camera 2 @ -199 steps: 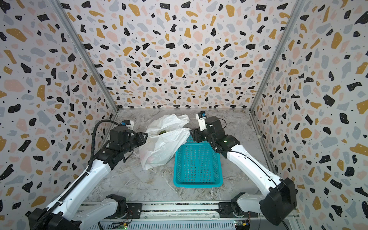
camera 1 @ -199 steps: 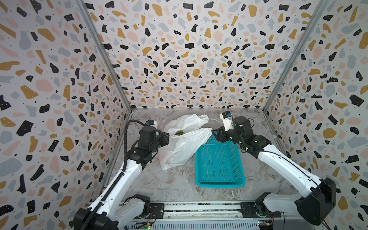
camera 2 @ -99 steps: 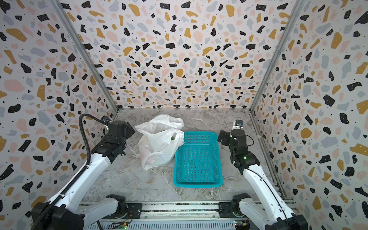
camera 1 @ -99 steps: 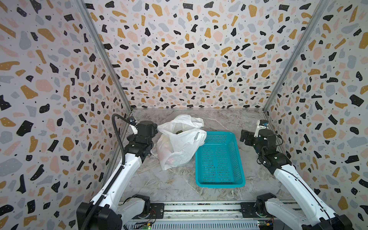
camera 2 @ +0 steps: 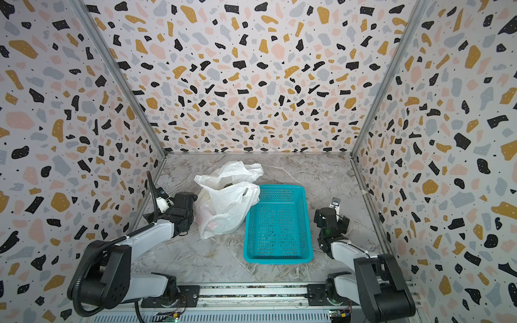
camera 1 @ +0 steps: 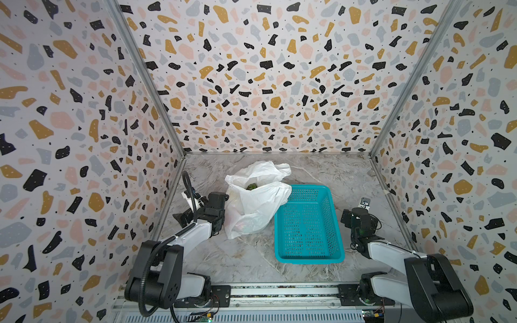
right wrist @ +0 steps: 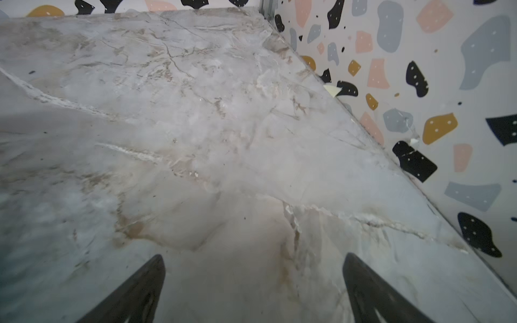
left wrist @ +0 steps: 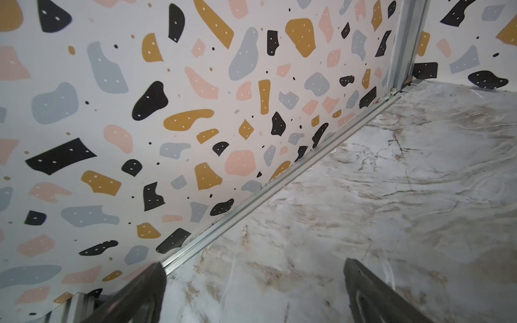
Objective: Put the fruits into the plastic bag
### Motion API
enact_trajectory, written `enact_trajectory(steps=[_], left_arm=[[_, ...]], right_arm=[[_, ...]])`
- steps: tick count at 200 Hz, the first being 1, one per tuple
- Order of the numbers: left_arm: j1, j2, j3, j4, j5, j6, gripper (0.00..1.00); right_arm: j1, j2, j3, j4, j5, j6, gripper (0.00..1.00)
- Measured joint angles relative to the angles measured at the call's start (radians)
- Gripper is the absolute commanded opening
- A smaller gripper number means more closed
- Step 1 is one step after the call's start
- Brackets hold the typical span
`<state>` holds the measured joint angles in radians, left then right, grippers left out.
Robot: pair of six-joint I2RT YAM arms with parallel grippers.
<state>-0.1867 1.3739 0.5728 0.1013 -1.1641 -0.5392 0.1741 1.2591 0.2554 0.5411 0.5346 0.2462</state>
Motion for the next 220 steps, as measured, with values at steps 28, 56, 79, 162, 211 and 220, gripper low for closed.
enact_trajectory(steps=[28,56,79,162,211,220], left_arm=[[0.006,0.092,-0.025,0.164,0.041,0.079,1.00],[0.008,0.107,-0.069,0.356,0.117,0.193,1.00],[0.008,0.086,-0.156,0.547,0.185,0.294,0.99],[0.060,0.109,-0.375,1.025,0.471,0.459,1.00],[0.061,0.108,-0.374,1.064,0.512,0.473,0.99],[0.061,0.108,-0.374,1.066,0.514,0.473,0.99]], right_arm=[[-0.013,0.097,-0.006,0.282,-0.033,-0.087,0.99],[-0.072,0.204,-0.038,0.537,-0.221,-0.164,0.99],[-0.092,0.248,-0.060,0.617,-0.334,-0.201,0.99],[-0.074,0.245,-0.060,0.692,-0.418,-0.243,0.99],[-0.068,0.245,-0.060,0.702,-0.410,-0.253,0.99],[-0.068,0.245,-0.060,0.701,-0.410,-0.253,0.99]])
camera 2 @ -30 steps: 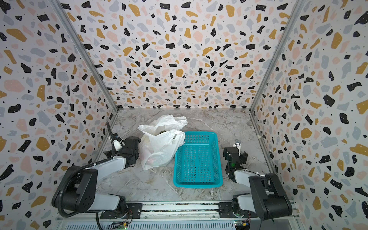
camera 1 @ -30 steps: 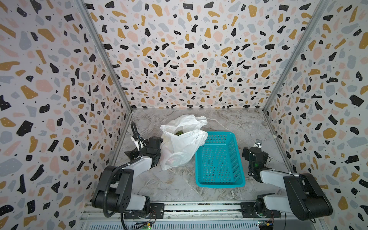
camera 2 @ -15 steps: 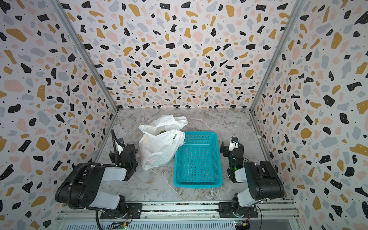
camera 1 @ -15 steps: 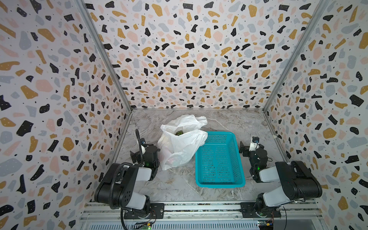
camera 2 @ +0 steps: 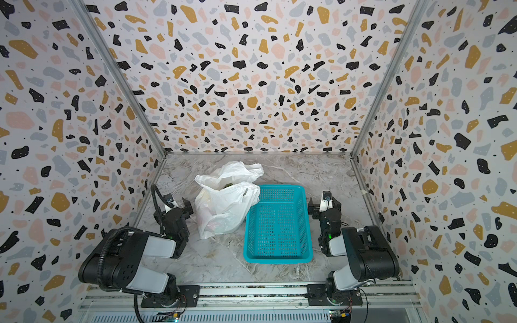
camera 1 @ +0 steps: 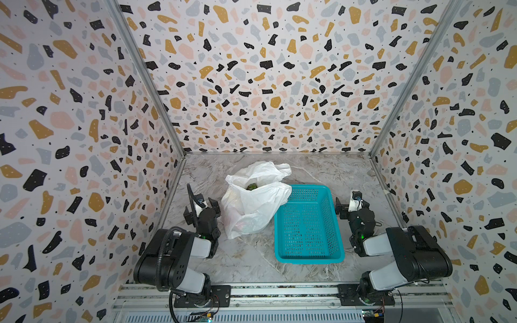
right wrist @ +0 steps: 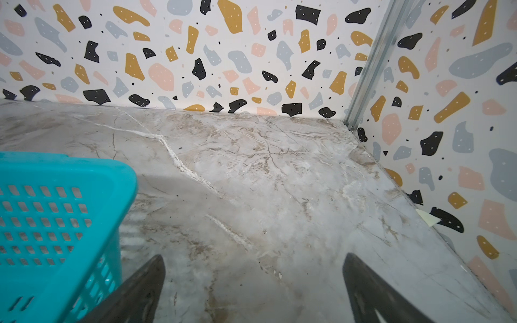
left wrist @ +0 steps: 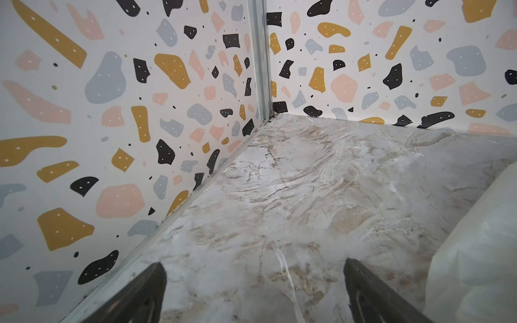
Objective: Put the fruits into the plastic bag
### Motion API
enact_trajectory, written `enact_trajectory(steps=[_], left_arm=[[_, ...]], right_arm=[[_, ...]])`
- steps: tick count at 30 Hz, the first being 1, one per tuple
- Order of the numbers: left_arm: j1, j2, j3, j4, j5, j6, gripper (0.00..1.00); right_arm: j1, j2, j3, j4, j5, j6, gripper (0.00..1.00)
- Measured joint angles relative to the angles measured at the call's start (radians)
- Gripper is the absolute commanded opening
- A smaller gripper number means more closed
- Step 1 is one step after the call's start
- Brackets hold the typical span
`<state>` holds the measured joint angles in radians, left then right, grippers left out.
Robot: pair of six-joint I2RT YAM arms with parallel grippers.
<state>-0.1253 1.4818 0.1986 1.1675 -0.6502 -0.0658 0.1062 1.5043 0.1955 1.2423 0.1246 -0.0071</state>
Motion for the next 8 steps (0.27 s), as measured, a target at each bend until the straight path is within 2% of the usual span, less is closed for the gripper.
enact_trajectory(steps=[8], left_arm=[[0.000,0.000,0.000,0.005,0.006,0.002,1.00]], right_arm=[[-0.037,0.000,0.005,-0.011,-0.047,0.001,0.99]])
